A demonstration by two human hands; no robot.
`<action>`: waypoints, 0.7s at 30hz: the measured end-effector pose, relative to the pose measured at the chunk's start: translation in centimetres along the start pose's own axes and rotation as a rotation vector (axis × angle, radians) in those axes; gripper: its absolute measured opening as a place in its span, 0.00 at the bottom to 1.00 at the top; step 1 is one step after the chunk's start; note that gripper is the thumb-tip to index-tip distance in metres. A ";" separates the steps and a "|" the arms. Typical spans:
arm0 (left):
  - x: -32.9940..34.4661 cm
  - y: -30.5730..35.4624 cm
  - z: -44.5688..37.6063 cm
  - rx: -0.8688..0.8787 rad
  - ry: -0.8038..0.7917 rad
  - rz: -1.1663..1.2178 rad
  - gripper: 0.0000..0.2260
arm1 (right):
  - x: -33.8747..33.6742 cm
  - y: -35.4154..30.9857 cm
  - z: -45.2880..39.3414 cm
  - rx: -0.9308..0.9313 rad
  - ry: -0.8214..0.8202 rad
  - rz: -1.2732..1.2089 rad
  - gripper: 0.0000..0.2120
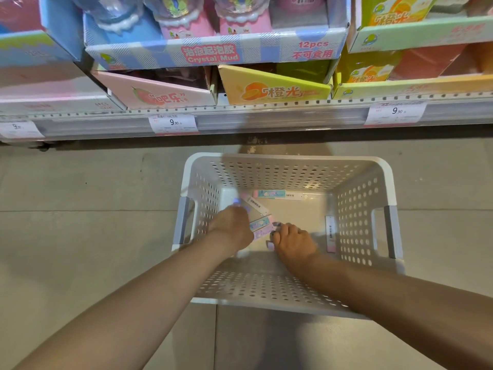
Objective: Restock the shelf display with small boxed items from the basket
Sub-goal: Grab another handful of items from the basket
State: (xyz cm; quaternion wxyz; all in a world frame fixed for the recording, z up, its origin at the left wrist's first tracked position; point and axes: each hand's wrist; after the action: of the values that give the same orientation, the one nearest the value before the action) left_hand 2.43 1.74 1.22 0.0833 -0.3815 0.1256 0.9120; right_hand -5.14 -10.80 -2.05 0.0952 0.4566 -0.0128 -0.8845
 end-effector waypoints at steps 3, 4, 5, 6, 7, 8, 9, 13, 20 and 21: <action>0.1 1.0 -0.4 0.177 0.071 -0.043 0.13 | -0.1 0.2 -0.2 -0.058 -0.039 0.057 0.19; 0.4 1.3 -0.5 0.219 0.068 -0.047 0.14 | 0.0 0.3 -0.3 -0.074 -0.025 0.077 0.19; 0.8 1.5 -0.5 0.241 0.053 -0.040 0.16 | -0.2 0.4 -0.2 -0.089 -0.037 0.079 0.19; 1.2 1.7 -0.5 0.257 0.048 -0.042 0.17 | -0.2 0.4 -0.2 -0.110 -0.057 0.073 0.18; 1.4 1.8 -0.5 0.269 0.046 -0.063 0.18 | -0.3 0.6 0.0 -0.132 -0.071 0.058 0.17; 1.5 2.0 -0.5 0.275 0.041 -0.094 0.19 | -0.2 0.9 -0.1 -0.155 -0.068 0.031 0.17; 1.6 2.1 -0.5 0.280 0.037 -0.125 0.20 | -0.4 1.1 0.0 -0.170 -0.081 0.008 0.17; 1.8 2.5 -0.4 0.264 0.019 -0.220 0.20 | -1.3 1.9 0.6 -0.209 -0.150 -0.028 0.18; 2.4 1.9 -0.1 0.266 -0.033 -0.312 0.12 | -2.4 2.1 -0.6 -0.137 -0.224 -0.152 0.16; 2.4 1.7 -0.1 0.236 -0.014 -0.262 0.12 | -2.4 2.2 -0.6 -0.114 -0.195 -0.217 0.14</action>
State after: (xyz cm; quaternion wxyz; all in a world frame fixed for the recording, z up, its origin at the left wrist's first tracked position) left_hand 0.39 0.23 -0.27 0.2463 -0.3760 0.1805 0.8749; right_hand -2.98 -12.48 -0.23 0.0228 0.3612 0.0776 -0.9290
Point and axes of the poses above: each hand's wrist, its own z-axis away from the middle knuckle, its own x-axis out of the palm, y = z × x, and after that the axes turned 8 degrees about x, right-handed
